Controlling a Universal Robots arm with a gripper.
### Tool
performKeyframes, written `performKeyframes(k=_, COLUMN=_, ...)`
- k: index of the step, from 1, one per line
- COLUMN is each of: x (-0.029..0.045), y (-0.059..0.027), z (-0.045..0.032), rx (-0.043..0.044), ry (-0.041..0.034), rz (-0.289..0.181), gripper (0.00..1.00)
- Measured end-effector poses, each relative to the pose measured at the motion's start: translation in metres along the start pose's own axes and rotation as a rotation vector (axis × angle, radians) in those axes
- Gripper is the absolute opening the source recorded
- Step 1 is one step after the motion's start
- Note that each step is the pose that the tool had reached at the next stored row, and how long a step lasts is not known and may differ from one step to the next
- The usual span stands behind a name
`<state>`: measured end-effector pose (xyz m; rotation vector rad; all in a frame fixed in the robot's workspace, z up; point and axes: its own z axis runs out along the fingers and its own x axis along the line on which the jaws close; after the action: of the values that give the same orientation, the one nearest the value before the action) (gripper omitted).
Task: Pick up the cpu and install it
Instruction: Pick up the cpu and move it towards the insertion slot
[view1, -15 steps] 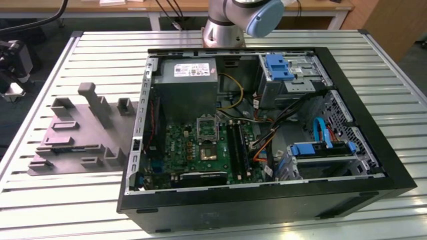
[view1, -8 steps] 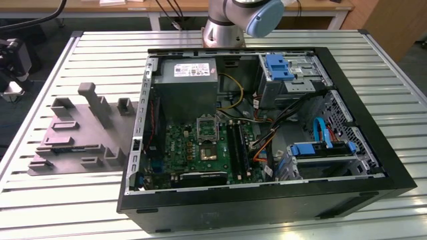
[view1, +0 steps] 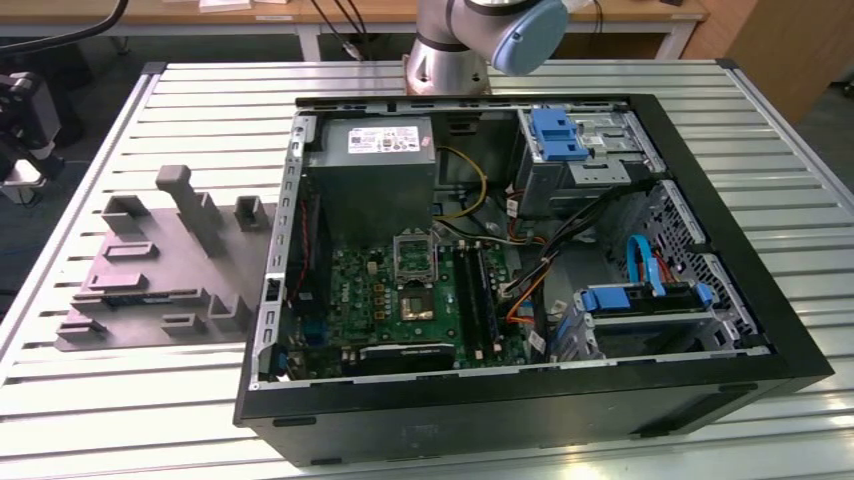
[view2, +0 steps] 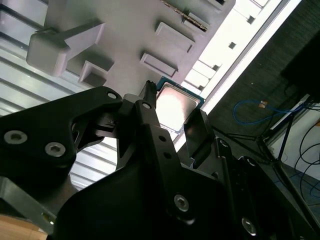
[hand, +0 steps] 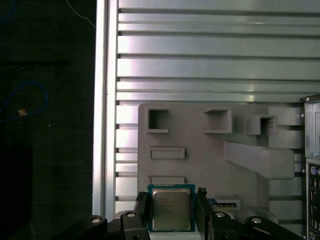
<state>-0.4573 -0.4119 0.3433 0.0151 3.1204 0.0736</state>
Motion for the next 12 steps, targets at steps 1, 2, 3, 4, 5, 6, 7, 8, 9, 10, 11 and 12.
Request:
performKeyframes(k=1, x=0.0000, y=0.0000, z=-0.0006, rx=0.0001, ry=0.0000, rz=0.000, gripper=0.47)
performKeyframes(k=2, x=0.0000, y=0.0001, z=-0.0011, rx=0.0000, ry=0.0001, rz=0.000, gripper=0.47)
performKeyframes(k=3, x=0.0000, y=0.0001, z=-0.0018, rx=0.0000, ry=0.0001, rz=0.000, gripper=0.47)
performKeyframes(k=4, x=0.0000, y=0.0001, z=-0.0024, rx=0.0001, ry=0.0001, rz=0.000, gripper=0.47)
performKeyframes(k=5, x=0.0000, y=0.0002, z=-0.0030, rx=0.0000, ry=0.0000, rz=0.000, gripper=0.47)
performKeyframes(k=6, x=-0.0001, y=0.0002, z=-0.0037, rx=0.0000, ry=0.0000, rz=0.000, gripper=0.47)
performKeyframes(k=7, x=-0.0001, y=0.0002, z=-0.0043, rx=0.0000, ry=0.0000, rz=0.000, gripper=0.47)
performKeyframes(k=8, x=-0.0001, y=0.0003, z=-0.0050, rx=0.0000, ry=0.0001, rz=0.000, gripper=0.47)
performKeyframes(k=9, x=-0.0001, y=0.0003, z=-0.0055, rx=0.0000, ry=0.0000, rz=0.000, gripper=0.47)
performKeyframes(k=10, x=-0.0001, y=0.0003, z=-0.0061, rx=0.0000, ry=0.0000, rz=0.000, gripper=0.47)
performKeyframes(k=11, x=-0.0001, y=0.0003, z=-0.0068, rx=0.0000, ry=0.0000, rz=0.000, gripper=0.47)
performKeyframes(k=12, x=-0.0001, y=0.0004, z=-0.0074, rx=0.0001, ry=0.0001, rz=0.000, gripper=0.47)
